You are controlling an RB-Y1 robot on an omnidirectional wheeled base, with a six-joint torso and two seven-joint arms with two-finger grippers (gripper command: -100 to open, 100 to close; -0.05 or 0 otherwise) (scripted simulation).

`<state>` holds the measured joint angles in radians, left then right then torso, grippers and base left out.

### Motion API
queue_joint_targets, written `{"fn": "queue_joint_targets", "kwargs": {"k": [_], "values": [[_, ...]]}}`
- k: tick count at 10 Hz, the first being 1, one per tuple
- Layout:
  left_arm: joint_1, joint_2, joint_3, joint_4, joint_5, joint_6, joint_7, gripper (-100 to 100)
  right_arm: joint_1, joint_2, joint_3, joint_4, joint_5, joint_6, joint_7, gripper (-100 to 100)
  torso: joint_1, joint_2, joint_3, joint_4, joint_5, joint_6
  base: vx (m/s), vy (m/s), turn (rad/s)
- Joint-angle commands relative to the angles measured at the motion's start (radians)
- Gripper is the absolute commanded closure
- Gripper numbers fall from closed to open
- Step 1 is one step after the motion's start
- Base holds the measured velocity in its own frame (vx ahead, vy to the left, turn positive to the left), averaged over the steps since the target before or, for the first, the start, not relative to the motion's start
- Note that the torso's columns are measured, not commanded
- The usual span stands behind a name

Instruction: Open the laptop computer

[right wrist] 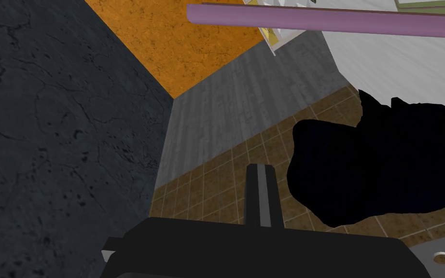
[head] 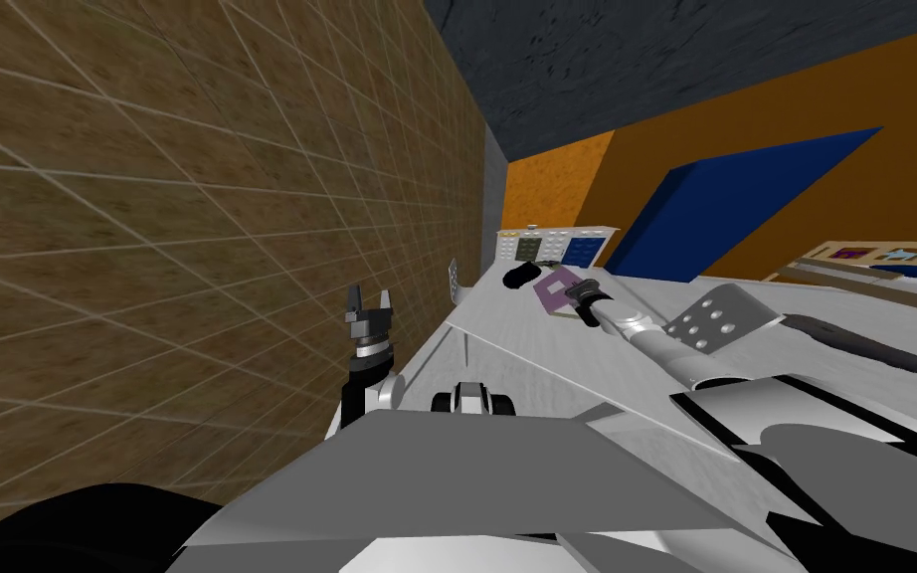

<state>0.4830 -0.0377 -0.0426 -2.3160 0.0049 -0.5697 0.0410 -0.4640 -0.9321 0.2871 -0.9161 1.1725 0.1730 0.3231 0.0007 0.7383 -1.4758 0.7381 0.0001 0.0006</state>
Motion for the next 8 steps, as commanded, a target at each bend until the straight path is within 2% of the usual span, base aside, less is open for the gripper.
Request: {"fn": "queue_joint_targets", "kwargs": {"k": [1, 4, 5, 8], "values": [[0.0, 0.0, 0.0, 0.0, 0.0, 0.0, 0.0, 0, 0.01, -0.002, 0.016, 0.0, 0.034, 0.024, 0.021, -100, -0.002, 0.0, 0.0, 0.0, 0.0, -0.002, -0.014, -0.022, 0.106], [0.0, 0.0, 0.0, 0.0, 0.0, 0.0, 0.0, 0, 0.021, -0.002, 0.033, 0.005, 0.072, 0.051, 0.043, -100, -0.003, 0.001, 0.0, 0.0, -0.001, 0.0, -0.025, -0.049, 0.056], [0.0, 0.0, 0.0, 0.0, 0.0, 0.0, 0.0, 0, 0.034, -0.002, 0.051, 0.012, 0.114, 0.081, 0.068, -100, 0.0, -0.001, 0.0, 0.0, 0.0, -0.001, -0.043, -0.059, 0.14], [0.0, 0.0, 0.0, 0.0, 0.0, 0.0, 0.0, 0, 0.043, -0.002, 0.063, 0.016, 0.142, 0.101, 0.084, -100, 0.0, -0.001, -0.001, 0.0, 0.0, -0.001, -0.02, -0.044, 0.06]]}}
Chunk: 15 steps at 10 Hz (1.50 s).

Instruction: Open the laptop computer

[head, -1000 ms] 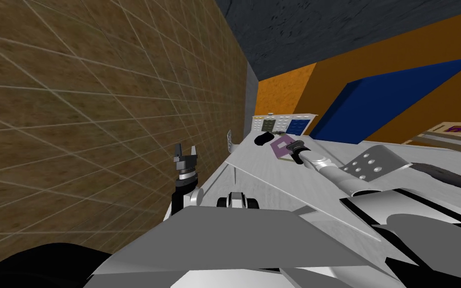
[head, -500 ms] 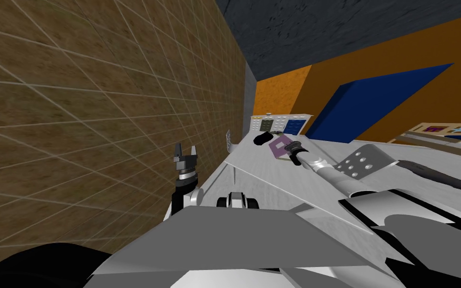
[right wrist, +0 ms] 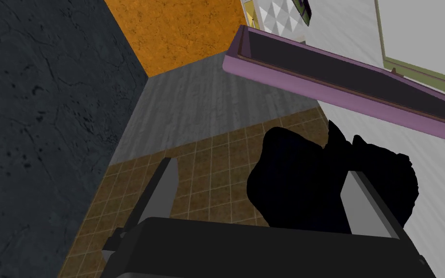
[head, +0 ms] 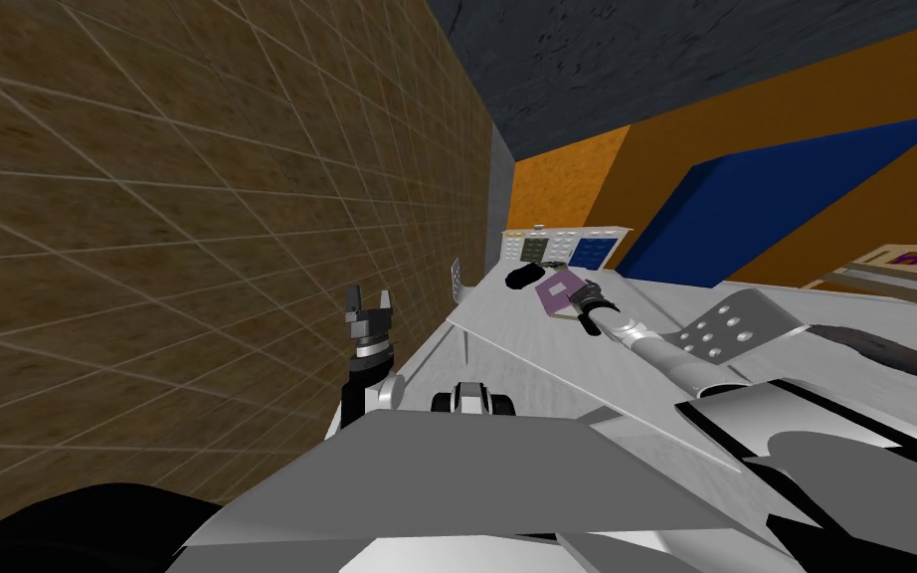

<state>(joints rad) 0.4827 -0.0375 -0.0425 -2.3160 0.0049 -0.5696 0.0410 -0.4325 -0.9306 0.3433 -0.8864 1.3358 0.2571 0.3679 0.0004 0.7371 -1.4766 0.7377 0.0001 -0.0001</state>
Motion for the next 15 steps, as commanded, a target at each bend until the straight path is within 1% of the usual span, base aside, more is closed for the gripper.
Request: {"fn": "queue_joint_targets", "kwargs": {"k": [1, 4, 5, 7, 9, 10, 11, 12, 14, 15], "values": [[0.0, 0.0, 0.0, 0.0, 0.0, 0.0, 0.0, 0, 0.02, -0.003, 0.019, -0.008, 0.005, 0.036, 0.055, -100, 0.0, 0.0, 0.0, 0.0, 0.0, 0.0, -0.016, -0.036, 0.072], [0.0, 0.0, 0.0, 0.0, 0.0, 0.0, 0.0, 0, 0.037, 0.0, 0.04, 0.002, 0.051, 0.072, 0.083, -100, -0.001, 0.002, 0.001, 0.001, 0.0, 0.0, -0.028, -0.045, 0.072], [0.0, 0.0, 0.0, 0.0, 0.0, 0.0, 0.0, 0, 0.048, 0.002, 0.054, 0.009, 0.081, 0.095, 0.102, -100, 0.0, 0.001, 0.001, 0.0, 0.0, 0.0, -0.03, -0.054, 0.121], [0.0, 0.0, 0.0, 0.0, 0.0, 0.0, 0.0, 0, 0.058, 0.003, 0.067, 0.015, 0.112, 0.118, 0.12, -100, -0.001, 0.001, 0.001, 0.0, 0.0, 0.0, -0.034, -0.053, 0.084], [0.0, 0.0, 0.0, 0.0, 0.0, 0.0, 0.0, 0, 0.073, 0.004, 0.088, 0.023, 0.158, 0.152, 0.148, -100, -0.003, 0.0, 0.0, -0.001, -0.002, 0.002, -0.034, -0.044, 0.086], [0.0, 0.0, 0.0, 0.0, 0.0, 0.0, 0.0, 0, 0.078, 0.005, 0.094, 0.025, 0.171, 0.162, 0.155, -100, -0.005, 0.0, 0.0, -0.002, -0.003, 0.003, -0.034, -0.043, 0.084], [0.0, 0.0, 0.0, 0.0, 0.0, 0.0, 0.0, 0, 0.088, 0.006, 0.106, 0.031, 0.199, 0.182, 0.172, -100, -0.005, 0.0, 0.0, -0.002, -0.003, 0.004, -0.034, -0.051, 0.106], [0.0, 0.0, 0.0, 0.0, 0.0, 0.0, 0.0, 0, 0.088, 0.006, 0.106, 0.031, 0.199, 0.182, 0.172, -100, -0.006, 0.001, 0.0, -0.002, -0.003, 0.004, -0.029, -0.043, 0.047], [0.0, 0.0, 0.0, 0.0, 0.0, 0.0, 0.0, 0, 0.109, 0.011, 0.131, 0.045, 0.254, 0.225, 0.206, -100, -0.007, 0.0, 0.0, -0.003, -0.004, 0.005, -0.035, -0.052, 0.098], [0.0, 0.0, 0.0, 0.0, 0.0, 0.0, 0.0, 0, 0.109, 0.011, 0.131, 0.045, 0.254, 0.225, 0.206, -100, -0.008, -0.001, 0.0, -0.002, -0.004, 0.004, -0.029, -0.043, 0.057]]}}
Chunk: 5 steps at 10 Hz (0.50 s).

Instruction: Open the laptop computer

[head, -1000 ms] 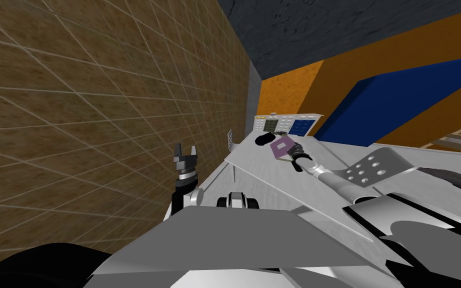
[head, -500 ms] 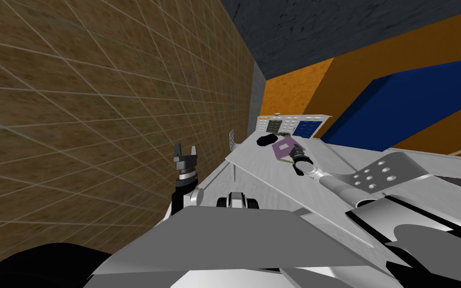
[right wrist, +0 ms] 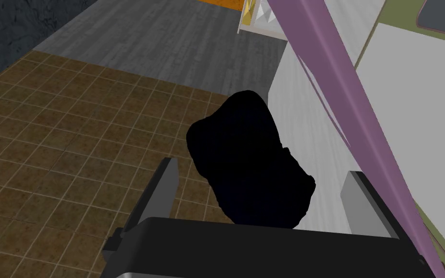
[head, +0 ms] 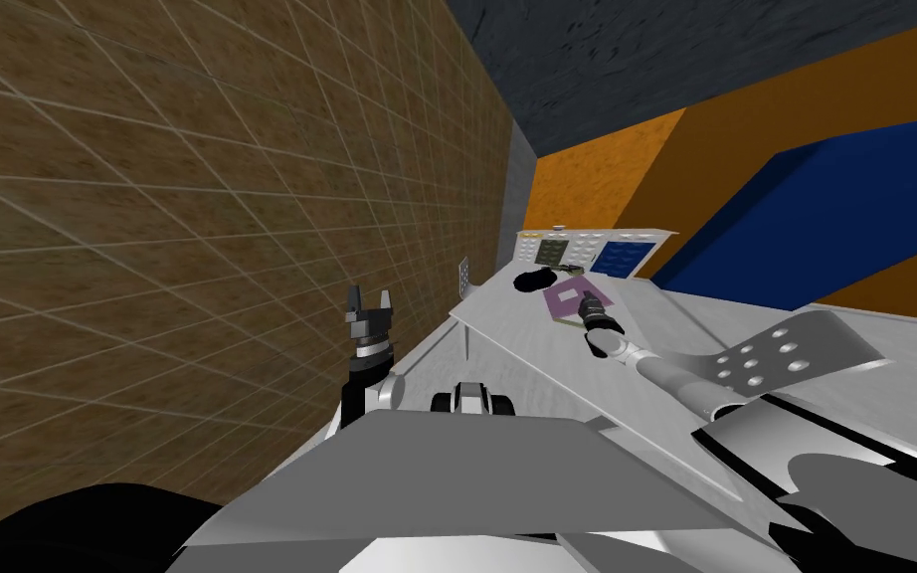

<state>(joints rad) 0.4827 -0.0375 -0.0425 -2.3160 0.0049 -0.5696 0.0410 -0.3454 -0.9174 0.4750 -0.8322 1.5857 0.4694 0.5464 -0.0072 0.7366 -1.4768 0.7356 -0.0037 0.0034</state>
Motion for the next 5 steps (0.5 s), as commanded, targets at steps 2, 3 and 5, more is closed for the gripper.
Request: {"fn": "queue_joint_targets", "kwargs": {"k": [2, 3, 5], "values": [[0.0, 0.0, 0.0, 0.0, 0.0, 0.0, 0.0, 0, 0.04, 0.002, 0.02, 0.003, 0.048, 0.048, 0.055, -100, 0.002, 0.001, 0.0, 0.0, 0.001, 0.001, -0.027, -0.042, 0.078], [0.0, 0.0, 0.0, 0.0, 0.0, 0.0, 0.0, 0, 0.048, 0.005, 0.028, 0.01, 0.066, 0.063, 0.067, -100, 0.003, 0.001, 0.001, 0.0, 0.0, 0.0, -0.037, -0.055, 0.084], [0.0, 0.0, 0.0, 0.0, 0.0, 0.0, 0.0, 0, 0.035, -0.003, 0.013, 0.036, 0.049, 0.057, 0.055, -100, 0.006, 0.001, 0.0, 0.001, 0.002, -0.002, -0.016, -0.028, 0.136]]}}
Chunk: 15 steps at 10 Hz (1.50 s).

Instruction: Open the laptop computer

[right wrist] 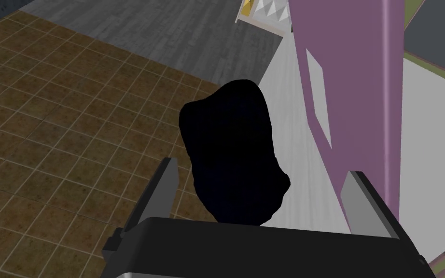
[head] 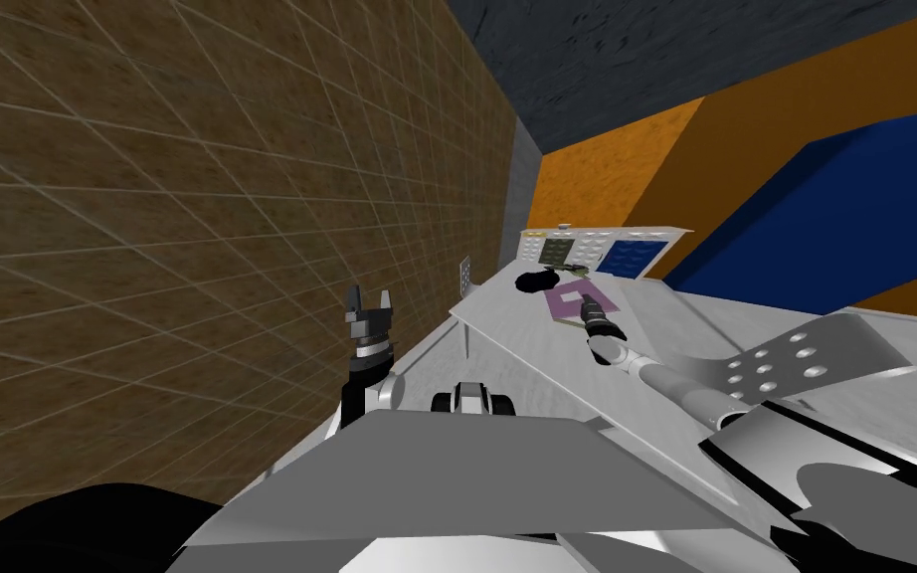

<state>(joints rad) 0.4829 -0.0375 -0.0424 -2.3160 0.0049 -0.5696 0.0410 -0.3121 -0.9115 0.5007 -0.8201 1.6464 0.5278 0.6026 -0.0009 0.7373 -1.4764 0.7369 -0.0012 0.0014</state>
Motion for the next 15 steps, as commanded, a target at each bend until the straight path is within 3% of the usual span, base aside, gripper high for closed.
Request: {"fn": "queue_joint_targets", "kwargs": {"k": [1, 3, 4, 8, 9, 10, 15], "values": [[0.0, 0.0, 0.0, 0.0, 0.0, 0.0, 0.0, 0, 0.003, -0.014, -0.019, 0.035, -0.018, -0.002, -0.001, -100, 0.001, 0.0, 0.0, 0.0, 0.001, -0.002, -0.018, -0.043, 0.247], [0.0, 0.0, 0.0, 0.0, 0.0, 0.0, 0.0, 0, 0.009, -0.019, -0.024, 0.032, -0.023, -0.002, 0.0, -100, 0.001, 0.001, 0.0, 0.001, 0.001, -0.001, -0.017, -0.025, 0.103], [0.0, 0.0, 0.0, 0.0, 0.0, 0.0, 0.0, 0, -0.009, -0.049, -0.032, 0.032, -0.032, -0.039, -0.002, -100, 0.002, 0.001, 0.0, 0.001, 0.001, -0.001, -0.015, 0.029, -0.009], [0.0, 0.0, 0.0, 0.0, 0.0, 0.0, 0.0, 0, -0.042, -0.109, -0.046, 0.028, -0.05, -0.11, -0.008, -100, 0.002, 0.001, 0.001, 0.001, 0.001, -0.001, -0.025, 0.056, -0.001], [0.0, 0.0, 0.0, 0.0, 0.0, 0.0, 0.0, 0, -0.047, -0.1, -0.034, 0.045, -0.034, -0.096, -0.029, -100, 0.0, 0.001, 0.0, 0.001, 0.001, -0.001, -0.01, 0.018, -0.002], [0.0, 0.0, 0.0, 0.0, 0.0, 0.0, 0.0, 0, -0.047, -0.102, -0.035, 0.043, -0.036, -0.101, -0.028, 0, -0.002, 0.0, 0.0, 0.001, 0.0, -0.001, -0.003, 0.005, 0.0], [0.0, 0.0, 0.0, 0.0, 0.0, 0.0, 0.0, 0, -0.047, -0.101, -0.035, 0.043, -0.036, -0.1, -0.028, 0, 0.001, 0.001, 0.0, 0.001, 0.001, -0.001, 0.0, 0.0, 0.0]]}}
